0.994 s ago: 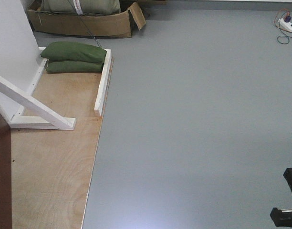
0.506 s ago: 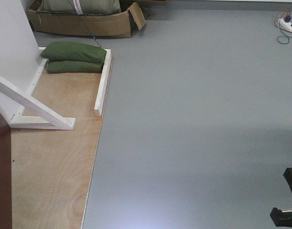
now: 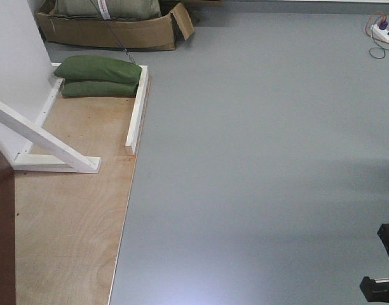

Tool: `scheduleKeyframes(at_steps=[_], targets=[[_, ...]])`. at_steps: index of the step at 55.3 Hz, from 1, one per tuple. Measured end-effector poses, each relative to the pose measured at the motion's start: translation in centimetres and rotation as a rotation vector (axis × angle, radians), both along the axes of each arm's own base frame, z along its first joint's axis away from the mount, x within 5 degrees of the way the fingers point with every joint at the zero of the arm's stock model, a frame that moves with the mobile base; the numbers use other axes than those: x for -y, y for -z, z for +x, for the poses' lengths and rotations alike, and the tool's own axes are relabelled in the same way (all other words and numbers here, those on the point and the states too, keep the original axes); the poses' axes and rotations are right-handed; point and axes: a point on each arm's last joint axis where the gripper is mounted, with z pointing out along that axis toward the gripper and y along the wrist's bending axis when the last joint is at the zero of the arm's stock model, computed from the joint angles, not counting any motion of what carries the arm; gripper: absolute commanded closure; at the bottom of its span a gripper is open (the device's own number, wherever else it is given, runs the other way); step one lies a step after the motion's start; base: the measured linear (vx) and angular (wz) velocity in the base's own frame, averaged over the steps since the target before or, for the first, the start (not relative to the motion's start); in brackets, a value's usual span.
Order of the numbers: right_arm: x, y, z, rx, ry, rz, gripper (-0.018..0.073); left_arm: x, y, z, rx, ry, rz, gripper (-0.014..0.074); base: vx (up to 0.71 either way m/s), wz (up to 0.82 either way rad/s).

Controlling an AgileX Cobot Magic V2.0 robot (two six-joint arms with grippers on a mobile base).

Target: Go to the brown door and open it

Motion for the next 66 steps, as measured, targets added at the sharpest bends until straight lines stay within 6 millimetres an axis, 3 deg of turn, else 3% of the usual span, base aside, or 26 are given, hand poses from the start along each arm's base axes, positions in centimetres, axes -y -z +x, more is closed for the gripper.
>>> scheduleKeyframes(at_steps=[15, 32, 54, 66], targets=[[0.0, 0.0, 0.0, 0.0, 0.0, 0.0, 0.0559, 0.0, 0.0, -0.1, -0.002, -0.044, -0.003, 0.046, 0.0, 0.0], [0.0, 0.0, 0.0, 0.0, 0.0, 0.0, 0.0559, 0.8, 0.0, -1.6, -0.01, -0.321, -0.018, 0.046, 0.0, 0.0], [0.0, 0.0, 0.0, 0.0, 0.0, 0.0, 0.0559, -3.5, 0.2, 2.4, -0.164, -0.387, -0.051, 0.046, 0.0, 0.0], [0.0, 0.0, 0.0, 0.0, 0.0, 0.0, 0.0559, -4.6, 0.0, 2.6, -0.245, -0.494, -0.029, 0.046, 0.0, 0.0]])
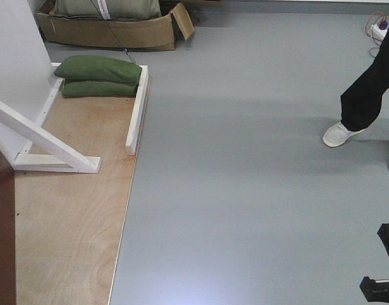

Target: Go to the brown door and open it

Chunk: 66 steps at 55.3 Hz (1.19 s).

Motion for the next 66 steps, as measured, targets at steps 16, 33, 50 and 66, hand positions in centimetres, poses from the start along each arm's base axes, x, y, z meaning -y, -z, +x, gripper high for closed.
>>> scheduleKeyframes(at_steps=[16, 33, 50, 66], targets=[[0.0, 0.0, 0.0, 0.0, 0.0, 0.0, 0.0559, -0.9, -0.5, 0.3, -0.113, -0.077, 0.038, 0.046, 0.0, 0.0], [0.0, 0.0, 0.0, 0.0, 0.0, 0.0, 0.0559, -3.0, -0.1, 2.0, -0.188, -0.055, 0.016, 0.046, 0.0, 0.0], [0.0, 0.0, 0.0, 0.0, 0.0, 0.0, 0.0559, -2.9, 0.7, 1.0, 0.089, -0.124, 0.078, 0.046, 0.0, 0.0], [0.0, 0.0, 0.0, 0.0, 0.0, 0.0, 0.0559, -3.3, 1.4, -0.6, 0.202, -0.235, 0.094, 0.046, 0.0, 0.0]])
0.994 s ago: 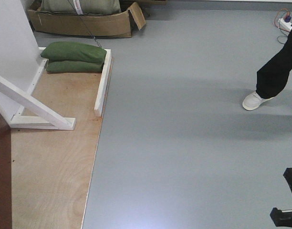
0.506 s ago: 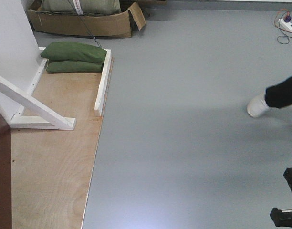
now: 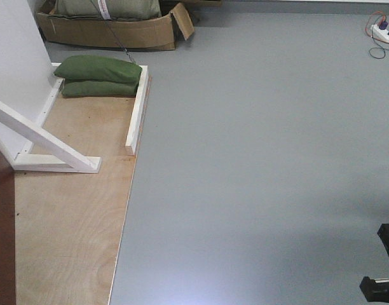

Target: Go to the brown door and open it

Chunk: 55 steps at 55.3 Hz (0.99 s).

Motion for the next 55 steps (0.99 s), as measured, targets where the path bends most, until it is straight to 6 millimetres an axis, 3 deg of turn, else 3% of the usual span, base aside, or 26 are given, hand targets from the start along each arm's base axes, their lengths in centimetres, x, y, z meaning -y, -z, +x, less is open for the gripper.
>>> scheduleKeyframes(at_steps=[19, 55], targets=[[0.0, 0.0, 0.0, 0.0, 0.0, 0.0, 0.0559, -2.4, 0.6, 1.6, -0.049, 0.09, -0.033, 0.046, 0.0, 0.0], [0.0, 0.0, 0.0, 0.0, 0.0, 0.0, 0.0559, -3.1, 1.5, 3.2, 0.176, 0.351, -0.02, 0.046, 0.0, 0.0]])
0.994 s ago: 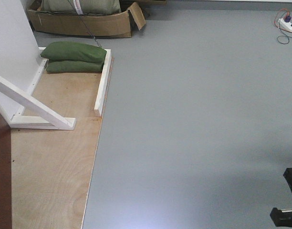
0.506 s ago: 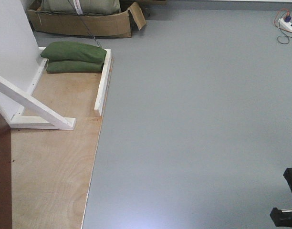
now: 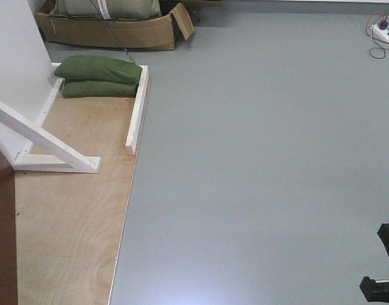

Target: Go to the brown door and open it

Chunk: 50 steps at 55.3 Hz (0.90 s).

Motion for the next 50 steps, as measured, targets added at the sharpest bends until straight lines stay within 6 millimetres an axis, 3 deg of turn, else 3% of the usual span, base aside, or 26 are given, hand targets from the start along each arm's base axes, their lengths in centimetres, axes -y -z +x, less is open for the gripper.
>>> scheduleKeyframes(at_steps=[50], targets=[[0.0, 0.0, 0.0, 0.0, 0.0, 0.0, 0.0559, 4.1, 1.1, 0.5, 0.536, 0.283, -0.136, 0.046, 0.0, 0.0]])
